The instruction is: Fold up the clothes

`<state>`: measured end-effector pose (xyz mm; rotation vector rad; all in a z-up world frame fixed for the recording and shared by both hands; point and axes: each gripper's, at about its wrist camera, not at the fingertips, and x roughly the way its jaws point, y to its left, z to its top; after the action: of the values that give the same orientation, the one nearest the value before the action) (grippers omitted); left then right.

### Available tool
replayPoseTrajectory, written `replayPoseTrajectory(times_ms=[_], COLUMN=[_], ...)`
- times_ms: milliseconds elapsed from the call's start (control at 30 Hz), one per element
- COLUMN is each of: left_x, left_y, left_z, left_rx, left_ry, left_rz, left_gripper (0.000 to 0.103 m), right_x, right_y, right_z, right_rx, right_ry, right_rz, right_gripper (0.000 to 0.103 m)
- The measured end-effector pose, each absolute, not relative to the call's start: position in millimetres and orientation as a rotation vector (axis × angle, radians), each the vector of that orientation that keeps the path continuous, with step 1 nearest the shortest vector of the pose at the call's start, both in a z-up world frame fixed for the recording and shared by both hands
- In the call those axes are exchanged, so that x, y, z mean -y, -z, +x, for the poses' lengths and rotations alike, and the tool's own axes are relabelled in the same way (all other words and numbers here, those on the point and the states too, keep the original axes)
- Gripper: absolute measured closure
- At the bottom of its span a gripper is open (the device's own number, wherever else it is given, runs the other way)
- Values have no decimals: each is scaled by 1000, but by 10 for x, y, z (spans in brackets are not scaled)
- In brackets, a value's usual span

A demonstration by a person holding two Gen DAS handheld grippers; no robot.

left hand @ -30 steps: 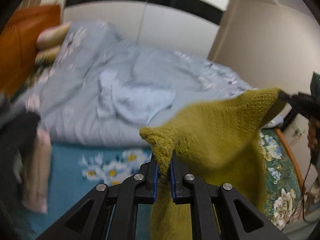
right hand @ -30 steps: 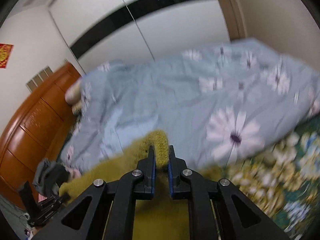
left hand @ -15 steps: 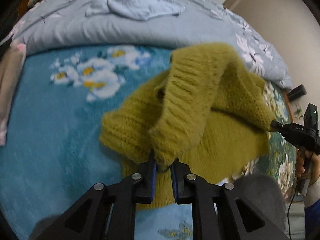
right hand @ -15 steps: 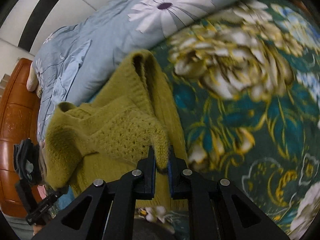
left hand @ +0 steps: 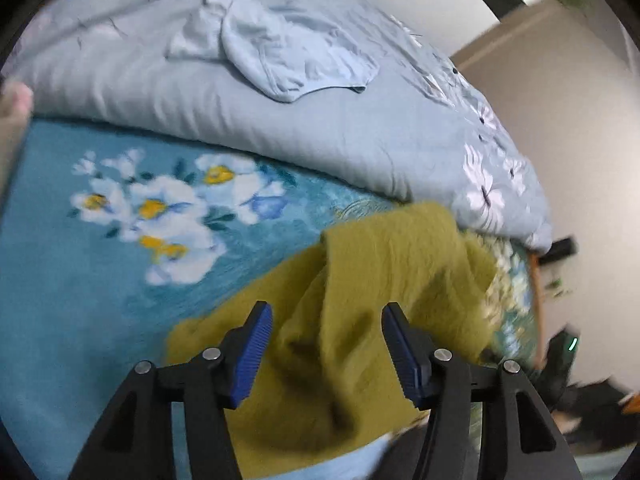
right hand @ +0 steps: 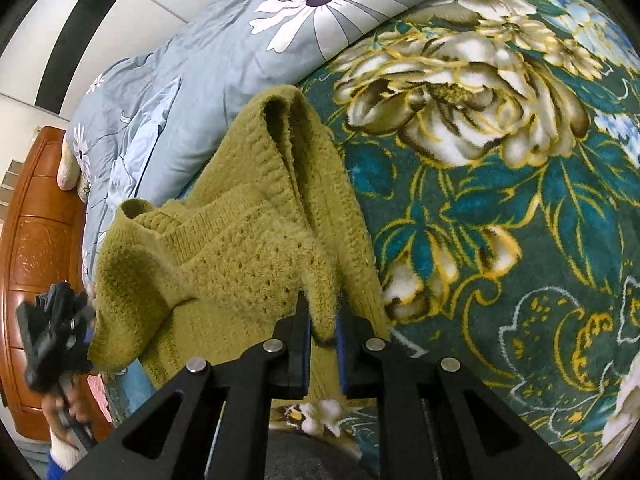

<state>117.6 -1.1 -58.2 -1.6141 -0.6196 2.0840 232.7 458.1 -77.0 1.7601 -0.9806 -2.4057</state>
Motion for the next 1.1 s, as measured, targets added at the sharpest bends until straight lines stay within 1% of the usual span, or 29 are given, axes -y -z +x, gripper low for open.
replayPoseTrajectory(times_ms=[67,100,133,167,200,233,300,367,433,533,633,700,733,800,833,900,933,1033,1100], left_x=[-64,-95,-123,-157,-193,-229,-314,-423,-593,-792,-763,-640,-581,-476,-424,-359,-348,-432,-440], left_y=[640,627,602,550,489,423,303,201,196,431,623,674,691,694,694,696,722,843,984], left_z=[1064,1054,1056,1089,1132,1193,1366,1584,1853,2143,2192,2135,2105,2015,1968,1855,1802,1664,1587], left_rx=[691,713,732,721,702,674,595,484,282,66,136,298,362,476,534,601,604,561,597], left_ry=[-2029,-2024,-2025,-2035,-2045,-2047,-2028,-1997,-1968,-1928,-1918,-1920,-1923,-1943,-1952,-1994,-2006,-2010,-1975], left_rz=[-1609,-1590,-1568,-1530,-1488,-1449,-1386,-1335,-1328,-1420,-1511,-1545,-1551,-1549,-1547,-1554,-1561,-1592,-1643], left_gripper=[46,53,71,84,90,93,94,94,94,93,92,81,69,61,60,53,49,49,49], right_x=[-4570,-4566,-4562,-4558,-4554,-4550,-4541,-4530,-4521,-4506,-4477,-4456,-4447,-4449,-4454,-4463,-4465,-4459,-4457], right_y=[755,744,733,722,711,700,653,612,627,690,743,747,747,757,763,772,777,805,814], right_z=[2338,2342,2346,2351,2355,2359,2370,2387,2413,2456,2487,2502,2506,2508,2506,2509,2508,2489,2481], right_rx=[986,988,989,990,992,993,980,963,956,959,960,953,949,949,952,959,962,971,980], right_ry=[2399,2395,2392,2388,2384,2381,2388,2390,2387,2371,2356,2354,2353,2350,2348,2346,2345,2341,2339], right_rz=[1756,1753,1750,1746,1743,1740,1724,1707,1718,1746,1770,1774,1776,1780,1781,1781,1782,1790,1792], right_gripper=[92,92,92,92,92,92,92,92,92,91,91,90,90,90,90,89,89,89,89])
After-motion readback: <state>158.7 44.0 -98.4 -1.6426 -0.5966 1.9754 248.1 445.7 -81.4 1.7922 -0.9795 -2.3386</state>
